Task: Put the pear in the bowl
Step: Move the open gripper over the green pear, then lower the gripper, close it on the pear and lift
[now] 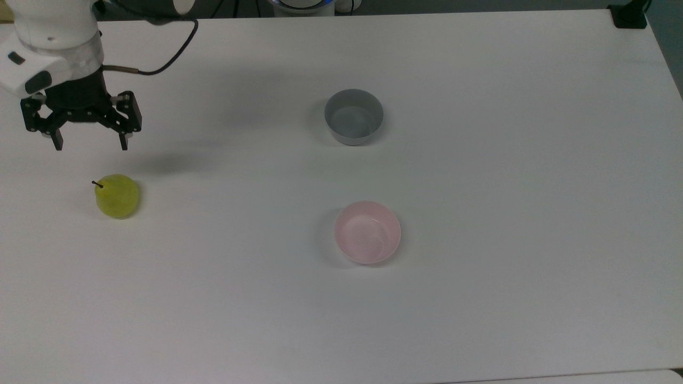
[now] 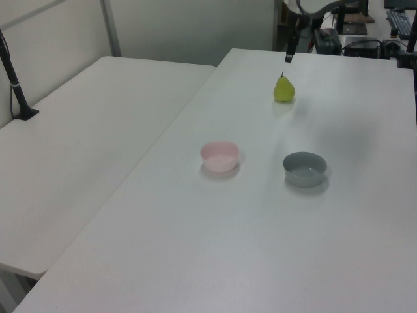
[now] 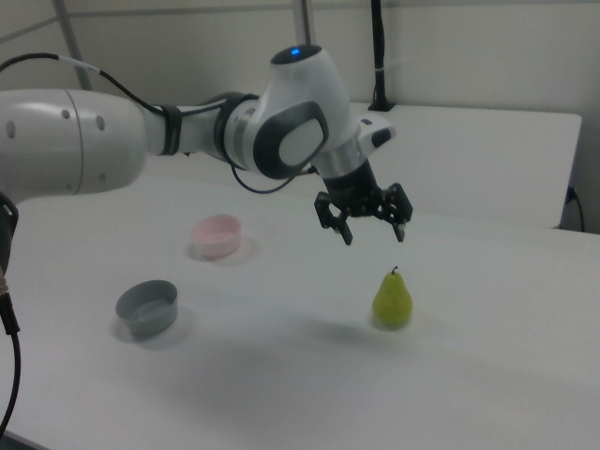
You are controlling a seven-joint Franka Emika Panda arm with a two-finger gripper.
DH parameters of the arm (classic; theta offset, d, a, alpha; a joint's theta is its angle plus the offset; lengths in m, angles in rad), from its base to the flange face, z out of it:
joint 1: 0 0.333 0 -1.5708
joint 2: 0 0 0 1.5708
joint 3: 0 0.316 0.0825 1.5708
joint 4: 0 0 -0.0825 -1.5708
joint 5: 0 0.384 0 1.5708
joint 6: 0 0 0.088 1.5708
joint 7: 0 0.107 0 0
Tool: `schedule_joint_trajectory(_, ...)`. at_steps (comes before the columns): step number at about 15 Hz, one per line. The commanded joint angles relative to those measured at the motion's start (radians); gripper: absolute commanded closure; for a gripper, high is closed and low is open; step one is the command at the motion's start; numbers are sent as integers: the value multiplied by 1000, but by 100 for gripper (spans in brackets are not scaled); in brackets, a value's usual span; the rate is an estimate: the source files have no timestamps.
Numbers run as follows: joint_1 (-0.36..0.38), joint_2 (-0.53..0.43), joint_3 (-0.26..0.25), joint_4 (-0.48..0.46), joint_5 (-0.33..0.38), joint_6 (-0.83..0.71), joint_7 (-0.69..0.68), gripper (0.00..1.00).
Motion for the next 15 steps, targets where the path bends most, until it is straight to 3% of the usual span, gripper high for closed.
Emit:
schedule_joint_trajectory(1, -17, 6, -3, -87, -15, 109, 21, 0)
schedule_joint_trajectory(15, -21, 143, 12, -82, 2, 251, 90, 0)
